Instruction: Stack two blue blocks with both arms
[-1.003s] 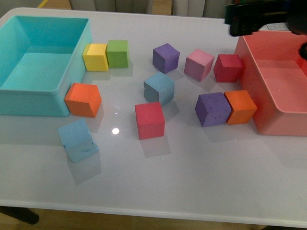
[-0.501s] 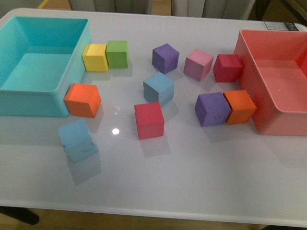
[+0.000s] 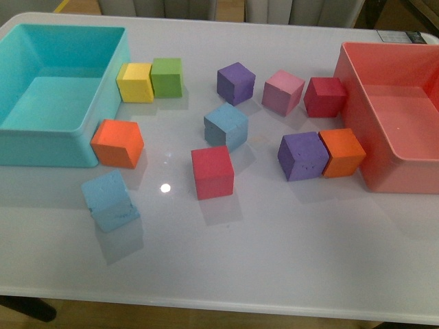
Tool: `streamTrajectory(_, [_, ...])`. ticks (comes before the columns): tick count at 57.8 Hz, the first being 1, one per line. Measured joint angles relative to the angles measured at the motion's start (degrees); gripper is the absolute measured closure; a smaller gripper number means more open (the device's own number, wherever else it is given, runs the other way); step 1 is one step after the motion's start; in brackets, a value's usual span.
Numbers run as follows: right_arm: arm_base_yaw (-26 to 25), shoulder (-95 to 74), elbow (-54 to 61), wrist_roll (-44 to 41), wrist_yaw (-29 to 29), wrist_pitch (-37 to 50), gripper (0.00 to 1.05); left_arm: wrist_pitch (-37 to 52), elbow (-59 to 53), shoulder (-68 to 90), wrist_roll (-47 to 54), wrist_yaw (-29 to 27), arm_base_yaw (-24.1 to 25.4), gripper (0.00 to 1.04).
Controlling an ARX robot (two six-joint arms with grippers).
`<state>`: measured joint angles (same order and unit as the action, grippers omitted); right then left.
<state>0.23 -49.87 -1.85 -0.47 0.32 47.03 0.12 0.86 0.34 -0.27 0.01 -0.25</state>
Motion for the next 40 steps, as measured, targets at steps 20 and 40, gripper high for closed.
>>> streamTrajectory(20, [0.0,17.0,0.9,0.0,-0.3,-14.9,1.03,0.0,0.0,0.0,0.0,0.0,0.0,0.09])
streamTrajectory(40, [0.0,27.8,1.0,0.0,-0.3,-25.1,1.03,0.0,0.0,0.0,0.0,0.0,0.0,0.09])
